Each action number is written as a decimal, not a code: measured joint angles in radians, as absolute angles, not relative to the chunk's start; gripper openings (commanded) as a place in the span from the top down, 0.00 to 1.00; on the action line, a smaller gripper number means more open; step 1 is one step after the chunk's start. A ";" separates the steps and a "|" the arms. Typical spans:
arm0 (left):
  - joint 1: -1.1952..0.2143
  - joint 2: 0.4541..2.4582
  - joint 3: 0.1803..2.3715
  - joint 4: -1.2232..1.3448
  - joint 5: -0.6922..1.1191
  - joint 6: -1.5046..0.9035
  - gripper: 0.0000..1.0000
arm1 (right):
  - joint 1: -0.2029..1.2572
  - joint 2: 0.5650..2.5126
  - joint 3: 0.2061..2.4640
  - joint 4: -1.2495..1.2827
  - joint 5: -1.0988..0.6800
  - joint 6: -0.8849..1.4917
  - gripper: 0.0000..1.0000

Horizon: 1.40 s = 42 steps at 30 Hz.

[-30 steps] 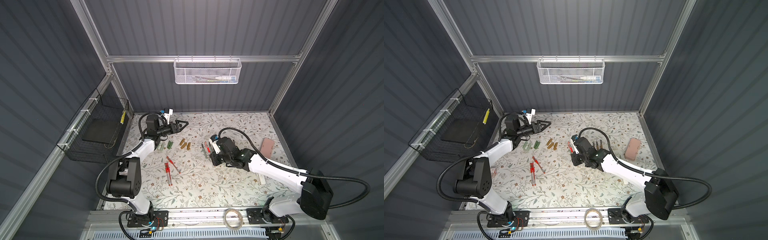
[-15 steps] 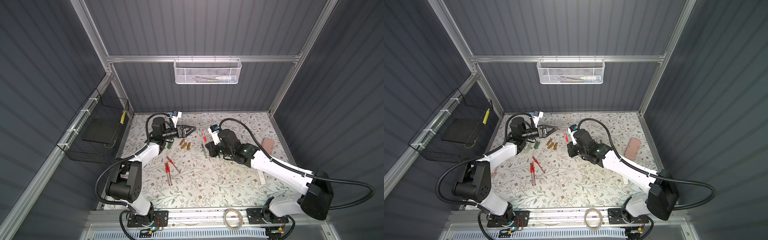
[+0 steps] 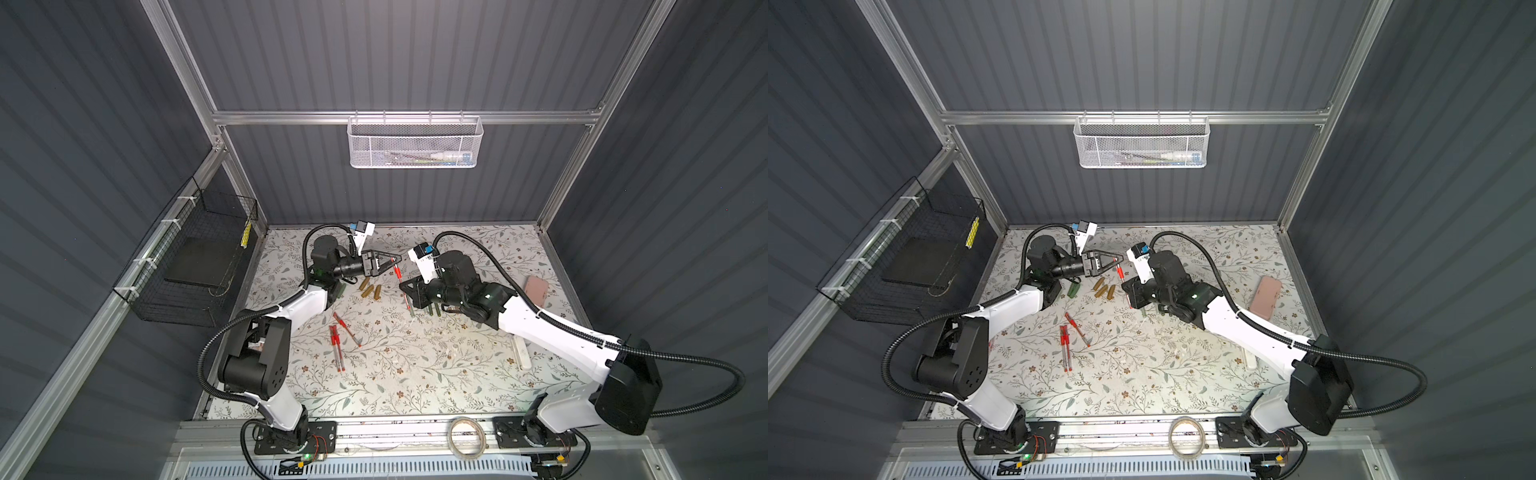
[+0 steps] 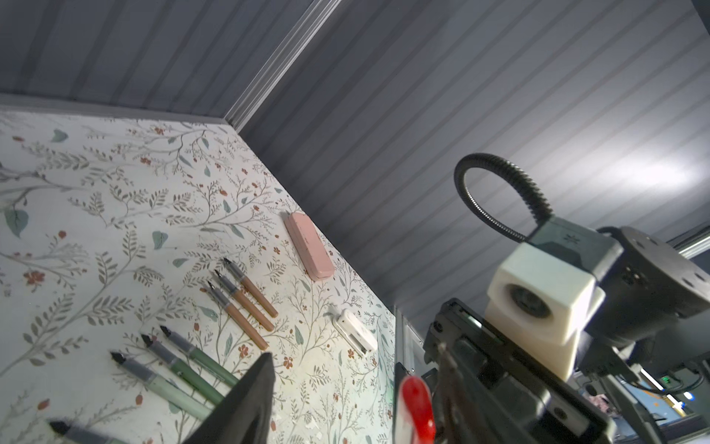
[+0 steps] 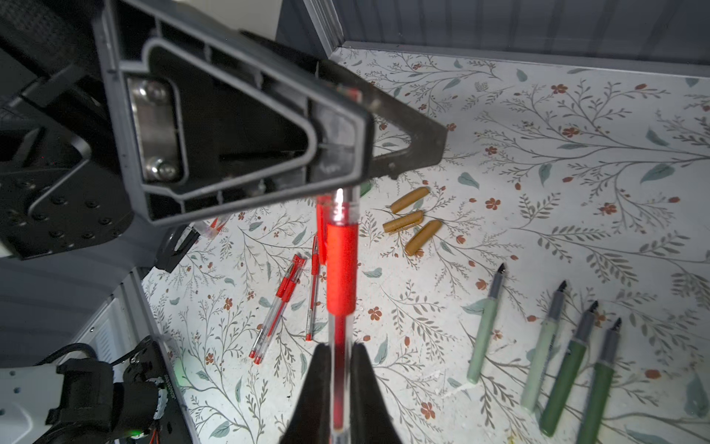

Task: Remove pen caps from pens
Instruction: Open the pen cap on the pen.

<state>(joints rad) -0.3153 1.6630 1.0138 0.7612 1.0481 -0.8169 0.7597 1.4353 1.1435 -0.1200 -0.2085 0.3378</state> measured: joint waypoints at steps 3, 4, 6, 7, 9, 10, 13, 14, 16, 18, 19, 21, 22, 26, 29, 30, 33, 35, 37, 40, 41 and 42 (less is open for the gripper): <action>-0.315 1.663 1.014 0.772 1.049 -0.832 0.53 | 0.753 1.443 1.143 -0.107 -0.221 0.340 1.00; -0.316 1.663 1.014 0.771 1.049 -0.833 0.54 | 0.753 1.448 1.143 -0.106 -0.221 0.340 1.00; -0.315 1.663 1.014 0.769 1.049 -0.834 0.61 | 0.753 1.455 1.143 -0.105 -0.221 0.340 1.00; -0.315 1.663 1.014 0.765 1.049 -0.834 0.67 | 0.753 1.456 1.142 -0.104 -0.220 0.340 1.00; -0.316 1.663 1.014 0.762 1.049 -0.834 0.76 | 0.754 1.456 1.141 -0.105 -0.218 0.340 1.00; -0.316 1.663 1.015 0.757 1.049 -0.834 0.79 | 0.754 1.456 1.141 -0.105 -0.215 0.340 1.00; -0.316 1.663 1.015 0.755 1.048 -0.837 0.88 | 0.754 1.456 1.139 -0.106 -0.208 0.340 1.00; -0.316 1.663 1.015 0.755 1.050 -0.842 0.93 | 0.754 1.456 1.138 -0.106 -0.201 0.340 1.00; -0.318 1.663 1.018 0.754 1.052 -0.844 1.00 | 0.754 1.460 1.135 -0.110 -0.197 0.336 1.00; -0.320 1.663 1.018 0.745 1.049 -0.844 1.00 | 0.754 1.461 1.135 -0.114 -0.197 0.335 0.99; -0.320 1.663 1.018 0.744 1.049 -0.844 1.00 | 0.755 1.462 1.135 -0.113 -0.197 0.333 0.92; -0.320 1.663 1.018 0.742 1.048 -0.844 1.00 | 0.755 1.464 1.135 -0.112 -0.196 0.334 0.81; -0.320 1.663 1.018 0.740 1.048 -0.844 1.00 | 0.755 1.468 1.135 -0.111 -0.196 0.336 0.76; -0.320 1.663 1.018 0.730 1.048 -0.843 1.00 | 0.756 1.505 1.148 -0.109 -0.204 0.330 0.71; -0.320 1.663 1.018 0.726 1.047 -0.843 1.00 | 0.757 1.533 1.155 -0.108 -0.207 0.328 0.74; -0.320 1.663 1.018 0.725 1.046 -0.842 1.00 | 0.757 1.540 1.159 -0.111 -0.207 0.328 0.76; -0.320 1.663 1.018 0.710 1.042 -0.838 1.00 | 0.759 1.561 1.183 -0.117 -0.207 0.322 0.93; -0.320 1.663 1.018 0.700 1.038 -0.829 1.00 | 0.761 1.565 1.188 -0.120 -0.210 0.317 1.00; -0.318 1.661 1.018 0.691 1.036 -0.821 1.00 | 0.762 1.565 1.188 -0.123 -0.212 0.321 1.00; -0.309 1.658 1.018 0.666 1.037 -0.816 1.00 | 0.767 1.557 1.166 -0.105 -0.211 0.324 1.00; -0.307 1.657 1.018 0.657 1.044 -0.815 1.00 | 0.772 1.550 1.148 -0.088 -0.207 0.326 1.00; -0.306 1.655 1.018 0.645 1.053 -0.815 1.00 | 0.777 1.539 1.124 -0.065 -0.200 0.332 1.00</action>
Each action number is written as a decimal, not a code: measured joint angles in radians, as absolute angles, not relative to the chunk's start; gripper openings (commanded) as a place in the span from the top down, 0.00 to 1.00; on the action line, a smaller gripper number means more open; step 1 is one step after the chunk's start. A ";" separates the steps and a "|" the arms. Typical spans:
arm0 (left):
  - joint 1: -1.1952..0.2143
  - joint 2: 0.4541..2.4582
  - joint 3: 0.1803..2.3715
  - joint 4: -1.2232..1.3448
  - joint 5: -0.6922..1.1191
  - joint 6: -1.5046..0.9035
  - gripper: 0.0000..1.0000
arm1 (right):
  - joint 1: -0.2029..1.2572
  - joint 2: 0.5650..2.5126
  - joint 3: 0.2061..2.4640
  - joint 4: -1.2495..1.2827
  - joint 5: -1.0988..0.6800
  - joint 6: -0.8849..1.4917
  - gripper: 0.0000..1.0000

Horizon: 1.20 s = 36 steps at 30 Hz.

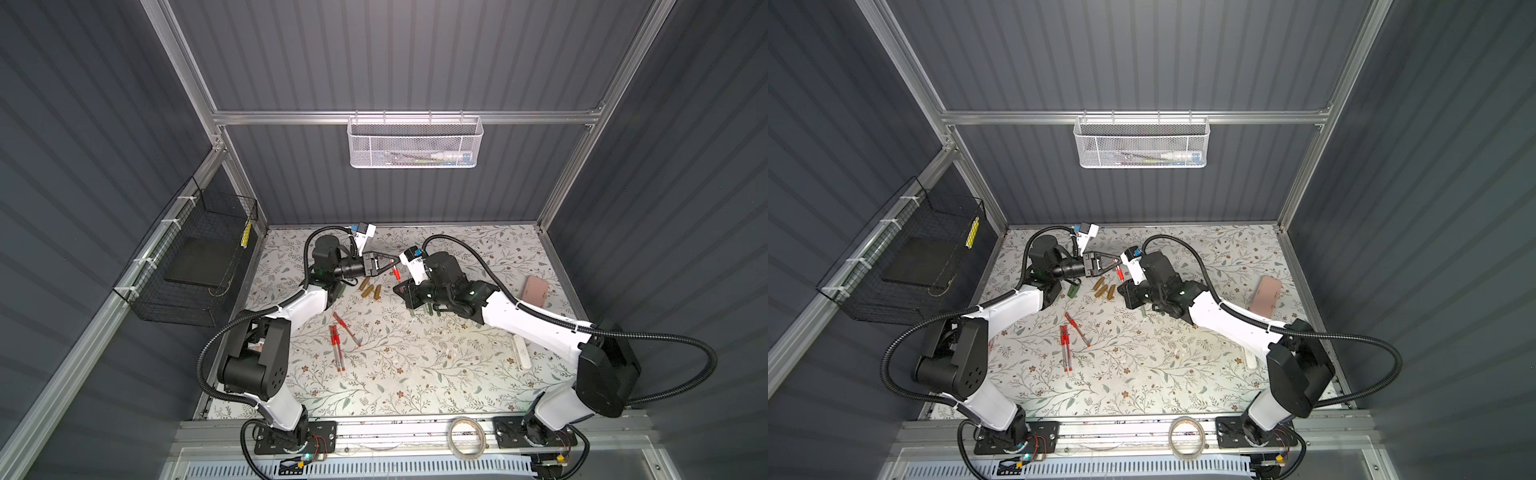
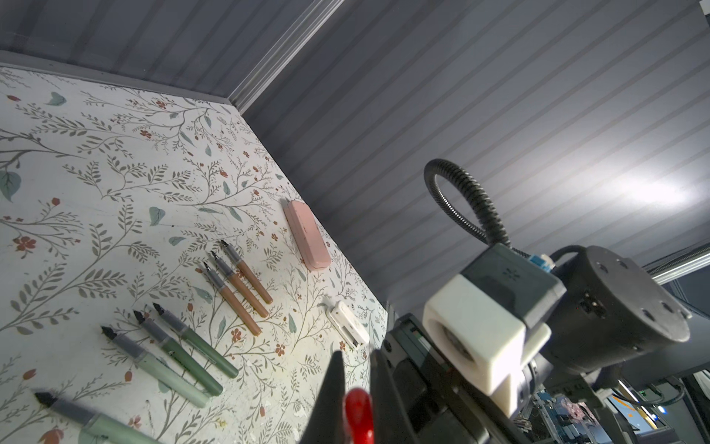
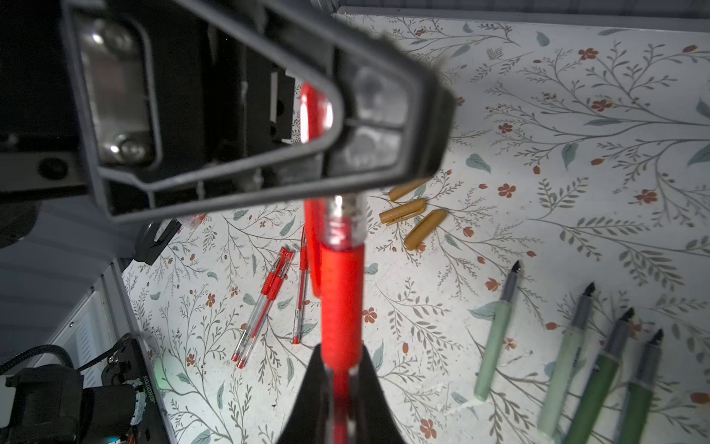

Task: Remove pen caps from pens
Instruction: Open the pen cap on the pen, then place the pen cap at the center of the table, then place the pen at the middle-right of the table.

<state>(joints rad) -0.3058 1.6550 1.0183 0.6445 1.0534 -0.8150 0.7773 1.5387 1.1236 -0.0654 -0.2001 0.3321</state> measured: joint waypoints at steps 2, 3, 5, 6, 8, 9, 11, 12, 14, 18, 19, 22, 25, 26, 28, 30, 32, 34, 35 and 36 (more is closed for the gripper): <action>-0.289 1.652 1.022 0.643 1.033 -0.812 1.00 | 0.794 1.498 1.044 -0.052 -0.193 0.348 1.00; -0.263 1.650 1.024 0.641 1.019 -0.812 1.00 | 0.807 1.470 0.986 -0.057 -0.187 0.361 1.00; -0.198 1.649 1.039 0.627 0.994 -0.812 1.00 | 0.835 1.422 0.879 -0.062 -0.172 0.389 1.00; -0.167 1.649 1.050 0.621 0.984 -0.812 1.00 | 0.849 1.401 0.828 -0.065 -0.165 0.404 1.00; -0.118 1.649 1.066 0.620 0.964 -0.810 1.00 | 0.868 1.353 0.732 -0.076 -0.150 0.433 1.00; -0.099 1.649 1.072 0.618 0.954 -0.803 1.00 | 0.870 1.328 0.694 -0.085 -0.141 0.445 1.00; -0.091 1.649 1.078 0.598 0.940 -0.788 1.00 | 0.867 1.286 0.654 -0.112 -0.120 0.461 1.00; -0.094 1.649 1.078 0.587 0.937 -0.780 1.00 | 0.862 1.265 0.648 -0.126 -0.107 0.465 1.00; -0.105 1.649 1.078 0.554 0.933 -0.765 1.00 | 0.852 1.227 0.648 -0.137 -0.089 0.468 1.00; -0.137 1.641 1.074 0.421 0.902 -0.692 1.00 | 0.804 1.152 0.646 -0.160 -0.049 0.484 1.00; -0.149 1.637 1.072 0.371 0.892 -0.667 1.00 | 0.785 1.136 0.645 -0.174 -0.038 0.491 1.00; -0.201 1.627 1.068 0.201 0.871 -0.576 1.00 | 0.739 1.095 0.642 -0.232 -0.014 0.502 1.00; -0.259 1.622 1.034 0.073 0.850 -0.494 1.00 | 0.710 1.074 0.646 -0.310 0.001 0.509 1.00; -0.276 1.621 1.017 0.041 0.844 -0.473 1.00 | 0.704 1.074 0.649 -0.336 0.004 0.509 1.00; -0.312 1.621 0.976 -0.010 0.825 -0.441 1.00 | 0.692 1.074 0.657 -0.398 0.009 0.514 1.00; -0.344 1.621 0.930 -0.030 0.802 -0.424 1.00 | 0.686 1.073 0.659 -0.448 0.018 0.516 1.00; -0.367 1.621 0.876 -0.022 0.773 -0.425 1.00 | 0.676 1.076 0.659 -0.492 0.027 0.519 1.00; -0.377 1.629 0.836 -0.026 0.738 -0.426 1.00 | 0.663 1.088 0.659 -0.528 0.035 0.524 1.00; -0.377 1.636 0.830 -0.030 0.719 -0.425 1.00 | 0.659 1.095 0.659 -0.541 0.039 0.525 1.00; -0.379 1.644 0.828 -0.032 0.701 -0.422 1.00 | 0.655 1.104 0.659 -0.553 0.046 0.528 1.00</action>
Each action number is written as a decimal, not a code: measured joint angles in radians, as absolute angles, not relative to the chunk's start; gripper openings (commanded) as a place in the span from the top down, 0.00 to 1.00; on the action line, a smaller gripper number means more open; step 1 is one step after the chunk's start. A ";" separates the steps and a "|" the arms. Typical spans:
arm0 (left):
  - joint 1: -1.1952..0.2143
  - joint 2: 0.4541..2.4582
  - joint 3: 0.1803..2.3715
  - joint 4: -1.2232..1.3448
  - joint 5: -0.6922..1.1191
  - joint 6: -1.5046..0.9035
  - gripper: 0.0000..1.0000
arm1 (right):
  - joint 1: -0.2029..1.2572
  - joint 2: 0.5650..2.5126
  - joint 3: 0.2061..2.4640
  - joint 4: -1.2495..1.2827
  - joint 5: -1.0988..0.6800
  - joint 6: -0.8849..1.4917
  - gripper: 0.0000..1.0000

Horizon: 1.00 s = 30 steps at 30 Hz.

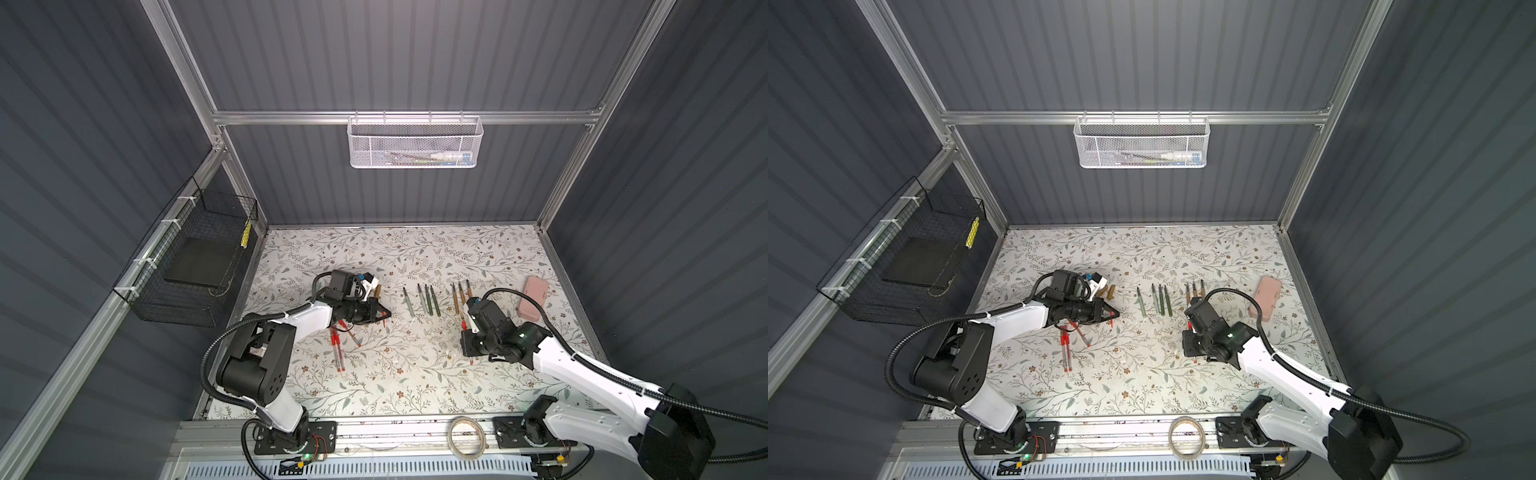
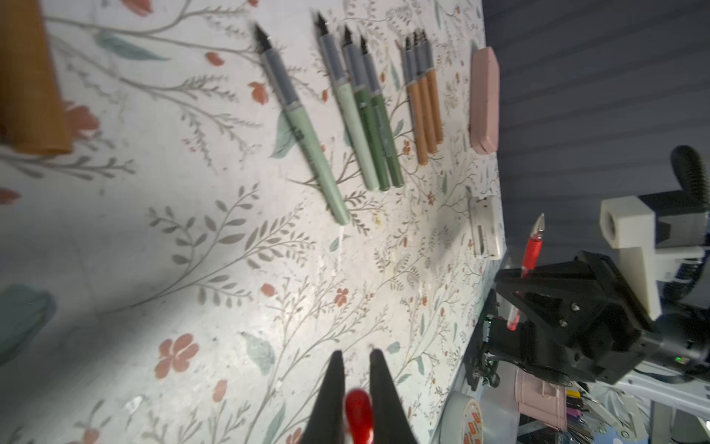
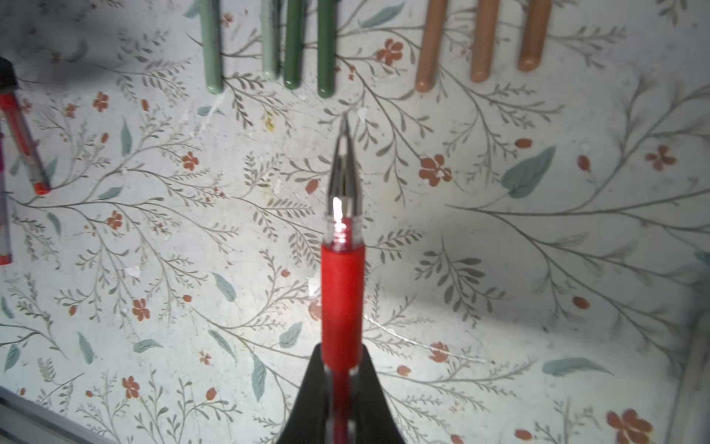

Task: Remove pen caps from pens
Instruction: Place the pen at the middle-right of the table.

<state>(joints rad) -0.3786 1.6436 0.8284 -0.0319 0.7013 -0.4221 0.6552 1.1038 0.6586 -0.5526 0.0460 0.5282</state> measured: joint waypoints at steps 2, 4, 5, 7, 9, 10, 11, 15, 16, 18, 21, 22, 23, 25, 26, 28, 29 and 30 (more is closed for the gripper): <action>-0.387 1.655 0.825 -0.030 0.665 -0.413 1.00 | 0.652 1.122 0.659 -0.566 0.057 0.535 1.00; -0.395 1.660 0.817 -0.029 0.625 -0.400 1.00 | 0.649 1.150 0.659 -0.574 0.066 0.539 1.00; -0.400 1.661 0.812 -0.030 0.611 -0.395 1.00 | 0.647 1.162 0.659 -0.577 0.068 0.540 1.00; -0.409 1.665 0.803 -0.030 0.590 -0.388 1.00 | 0.640 1.179 0.659 -0.578 0.071 0.540 1.00; -0.412 1.673 0.799 -0.021 0.578 -0.382 1.00 | 0.630 1.192 0.659 -0.576 0.072 0.538 1.00; -0.414 1.681 0.797 -0.012 0.575 -0.380 0.97 | 0.625 1.199 0.659 -0.575 0.072 0.537 1.00; -0.414 1.689 0.794 -0.003 0.574 -0.379 0.95 | 0.619 1.206 0.659 -0.575 0.071 0.535 1.00; -0.414 1.717 0.784 0.018 0.571 -0.380 0.93 | 0.591 1.250 0.659 -0.572 0.055 0.523 1.00; -0.414 1.723 0.783 0.020 0.571 -0.380 0.91 | 0.586 1.262 0.659 -0.570 0.051 0.518 1.00; -0.414 1.734 0.783 0.026 0.569 -0.379 0.82 | 0.577 1.282 0.659 -0.567 0.046 0.511 0.99; -0.414 1.741 0.784 0.036 0.571 -0.379 0.73 | 0.567 1.309 0.659 -0.563 0.035 0.504 0.97; -0.414 1.741 0.784 0.041 0.575 -0.378 0.70 | 0.563 1.316 0.659 -0.560 0.032 0.501 0.96; -0.414 1.741 0.785 0.044 0.575 -0.379 0.67 | 0.561 1.321 0.659 -0.556 0.030 0.498 0.95; -0.414 1.737 0.785 0.053 0.570 -0.379 0.60 | 0.556 1.336 0.662 -0.548 0.026 0.493 0.95; -0.414 1.734 0.785 0.054 0.567 -0.382 0.57 | 0.555 1.346 0.665 -0.547 0.026 0.492 0.94; -0.416 1.726 0.787 0.053 0.556 -0.384 0.53 | 0.552 1.367 0.675 -0.548 0.025 0.490 0.92; -0.416 1.723 0.788 0.049 0.550 -0.385 0.52 | 0.551 1.375 0.678 -0.547 0.024 0.489 0.91; -0.416 1.719 0.788 0.046 0.544 -0.385 0.51 | 0.551 1.383 0.682 -0.547 0.024 0.489 0.90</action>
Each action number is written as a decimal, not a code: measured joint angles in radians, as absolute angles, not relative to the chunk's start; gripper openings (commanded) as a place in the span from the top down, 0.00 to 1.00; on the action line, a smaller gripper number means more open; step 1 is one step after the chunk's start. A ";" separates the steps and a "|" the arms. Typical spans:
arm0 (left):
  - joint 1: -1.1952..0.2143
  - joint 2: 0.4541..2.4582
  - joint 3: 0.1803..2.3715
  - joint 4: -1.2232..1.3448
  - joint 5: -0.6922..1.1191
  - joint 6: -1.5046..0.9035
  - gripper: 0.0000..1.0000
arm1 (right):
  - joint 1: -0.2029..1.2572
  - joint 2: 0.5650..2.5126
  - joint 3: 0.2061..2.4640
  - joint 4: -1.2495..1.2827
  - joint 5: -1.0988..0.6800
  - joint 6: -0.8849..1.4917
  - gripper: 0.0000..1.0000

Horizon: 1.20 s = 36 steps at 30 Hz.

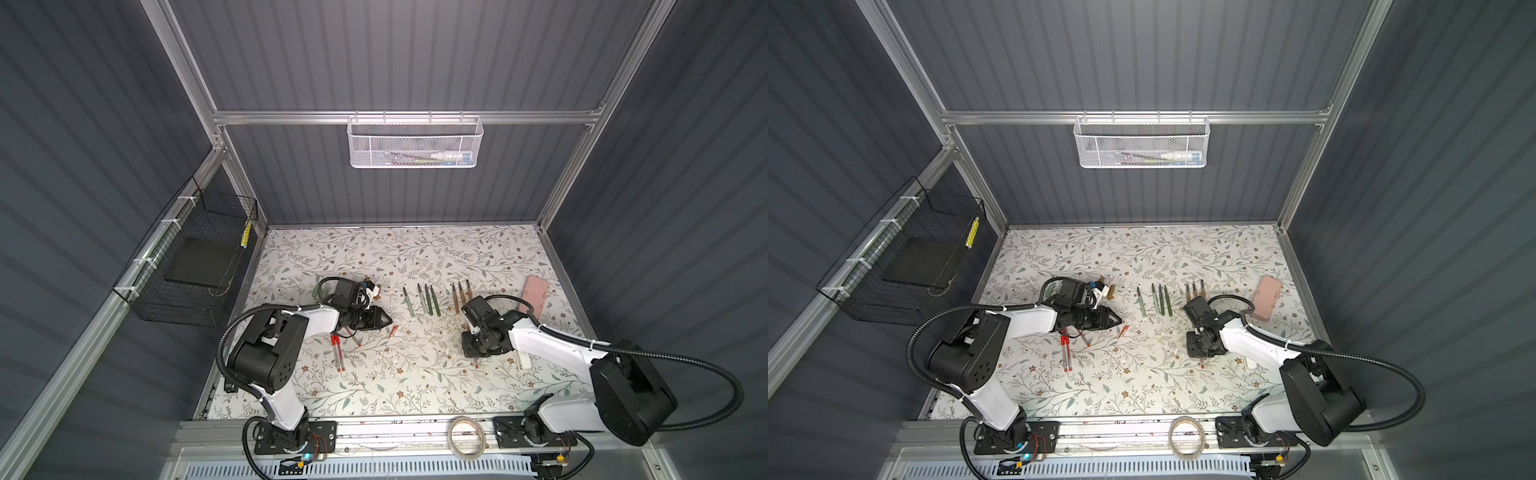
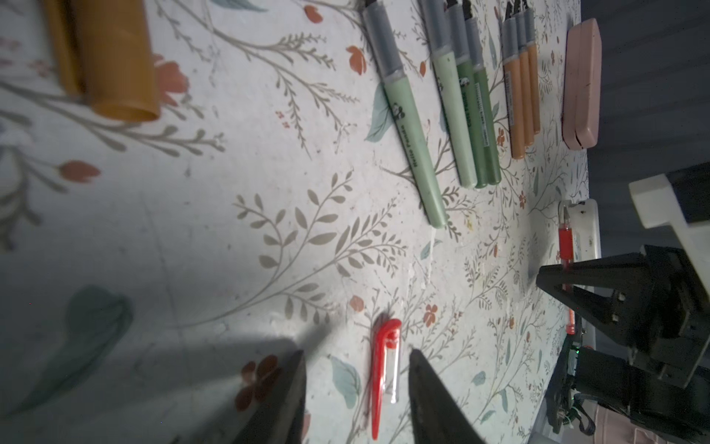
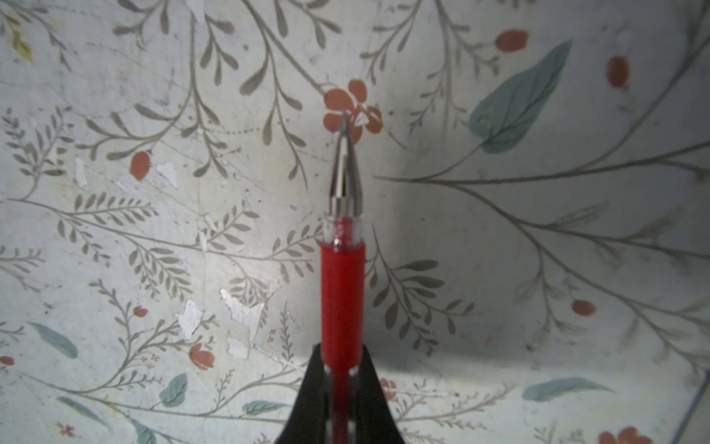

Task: Remove pen caps from pens
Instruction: Place the pen at the middle-right of the table, then pick up the pen from the middle-left of the table.

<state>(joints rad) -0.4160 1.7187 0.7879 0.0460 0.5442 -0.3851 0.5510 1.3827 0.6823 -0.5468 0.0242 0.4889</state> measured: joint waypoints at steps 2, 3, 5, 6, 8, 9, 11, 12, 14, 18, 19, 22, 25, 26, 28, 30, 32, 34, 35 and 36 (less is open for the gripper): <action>-0.416 1.712 0.788 0.042 0.532 -0.385 0.48 | 0.550 1.393 0.687 -0.547 0.022 0.488 0.89; -0.415 1.709 0.788 0.039 0.526 -0.385 0.46 | 0.550 1.399 0.690 -0.548 0.022 0.488 0.88; -0.408 1.703 0.793 0.026 0.519 -0.392 0.42 | 0.550 1.414 0.698 -0.550 0.023 0.489 0.84; -0.399 1.700 0.798 0.014 0.518 -0.398 0.40 | 0.550 1.421 0.702 -0.550 0.023 0.489 0.82; -0.377 1.694 0.809 -0.003 0.519 -0.407 0.36 | 0.550 1.431 0.704 -0.550 0.022 0.488 0.78; -0.362 1.688 0.815 -0.008 0.520 -0.411 0.34 | 0.551 1.433 0.708 -0.550 0.022 0.488 0.75; -0.332 1.671 0.823 -0.012 0.525 -0.415 0.29 | 0.550 1.438 0.714 -0.552 0.023 0.488 0.72; -0.316 1.659 0.826 -0.015 0.528 -0.414 0.27 | 0.550 1.442 0.717 -0.553 0.025 0.489 0.70; -0.282 1.635 0.836 -0.025 0.540 -0.408 0.22 | 0.550 1.447 0.721 -0.555 0.026 0.490 0.68; -0.219 1.589 0.852 -0.030 0.554 -0.384 0.15 | 0.550 1.446 0.722 -0.556 0.026 0.490 0.66; -0.204 1.580 0.852 -0.030 0.555 -0.379 0.14 | 0.550 1.446 0.725 -0.561 0.027 0.490 0.66; -0.164 1.568 0.857 -0.038 0.566 -0.368 0.10 | 0.550 1.438 0.741 -0.585 0.030 0.489 0.64; -0.127 1.565 0.862 -0.037 0.577 -0.366 0.07 | 0.550 1.393 0.760 -0.610 0.034 0.488 0.62; -0.115 1.565 0.862 -0.038 0.580 -0.367 0.06 | 0.550 1.379 0.772 -0.622 0.035 0.488 0.62; -0.089 1.563 0.862 -0.038 0.589 -0.369 0.03 | 0.551 1.354 0.810 -0.646 0.034 0.489 0.61; -0.068 1.559 0.862 -0.038 0.599 -0.369 0.00 | 0.554 1.339 0.852 -0.651 0.031 0.489 0.61; -0.049 1.554 0.862 -0.038 0.604 -0.369 0.00 | 0.562 1.332 0.885 -0.643 0.023 0.490 0.61; -0.031 1.549 0.862 -0.038 0.606 -0.369 0.00 | 0.577 1.338 0.911 -0.625 0.009 0.492 0.61; -0.021 1.548 0.863 -0.039 0.606 -0.369 0.00 | 0.588 1.349 0.927 -0.619 0.001 0.494 0.60; -0.011 1.546 0.864 -0.040 0.607 -0.369 0.00 | 0.603 1.370 0.949 -0.614 -0.005 0.496 0.60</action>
<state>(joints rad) -0.0113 1.5463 0.8642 -0.0399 0.6067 -0.3691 0.6033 1.3705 0.9489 -0.6140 -0.0051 0.4957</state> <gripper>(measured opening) 0.996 0.395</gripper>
